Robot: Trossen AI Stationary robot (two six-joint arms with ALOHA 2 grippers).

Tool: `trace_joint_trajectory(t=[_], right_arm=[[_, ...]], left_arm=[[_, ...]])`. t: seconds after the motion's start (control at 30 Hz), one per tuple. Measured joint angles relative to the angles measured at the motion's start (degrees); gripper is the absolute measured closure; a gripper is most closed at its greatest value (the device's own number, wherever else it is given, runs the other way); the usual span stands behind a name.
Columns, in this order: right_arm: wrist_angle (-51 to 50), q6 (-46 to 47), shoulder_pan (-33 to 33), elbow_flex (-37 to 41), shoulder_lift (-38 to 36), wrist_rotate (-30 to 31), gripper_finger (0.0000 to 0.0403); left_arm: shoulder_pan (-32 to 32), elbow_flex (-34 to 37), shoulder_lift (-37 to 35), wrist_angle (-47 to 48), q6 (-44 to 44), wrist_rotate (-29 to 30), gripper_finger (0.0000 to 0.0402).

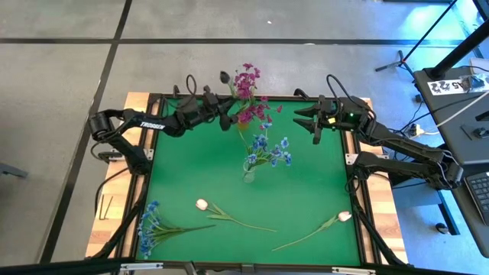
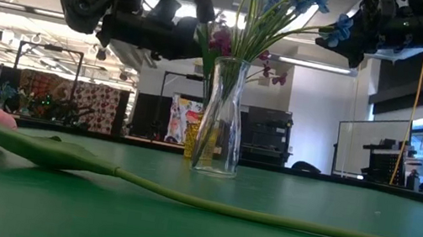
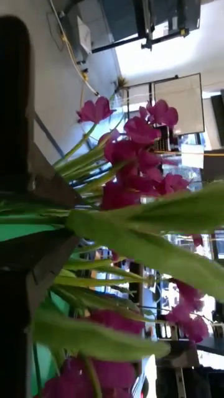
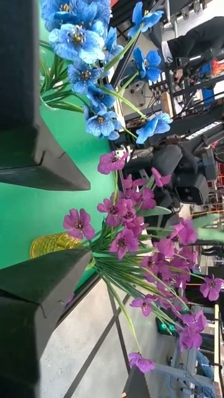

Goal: Sort flowers into vase by color
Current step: Put the black flowers into the yellow vase

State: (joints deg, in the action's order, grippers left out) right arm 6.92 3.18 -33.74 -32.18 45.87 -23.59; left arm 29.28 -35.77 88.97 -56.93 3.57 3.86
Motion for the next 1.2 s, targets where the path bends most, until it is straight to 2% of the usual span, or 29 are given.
trace_joint_trajectory(t=[0.47, 0.63, 0.9, 1.2], right_arm=[[0.0, 1.0, 0.0, 0.0, 0.0, 0.0, 0.0243], [0.0, 1.1, 0.0, 0.0, 0.0, -0.6, 0.0243], [0.0, 1.1, 0.0, 0.0, 0.0, -1.5, 0.0243], [0.1, 1.1, 0.0, -0.5, -2.6, -1.6, 0.0243]], left_arm=[[-0.6, 0.0, 0.0, 6.2, -1.8, 0.1, 0.0233], [-0.6, 0.0, -2.5, 12.4, -2.9, 0.1, 0.0206], [-1.9, 0.0, -11.8, 24.4, -3.2, 0.2, 0.0193], [-4.9, 0.0, -21.9, 41.1, -3.3, 4.2, 0.0193]])
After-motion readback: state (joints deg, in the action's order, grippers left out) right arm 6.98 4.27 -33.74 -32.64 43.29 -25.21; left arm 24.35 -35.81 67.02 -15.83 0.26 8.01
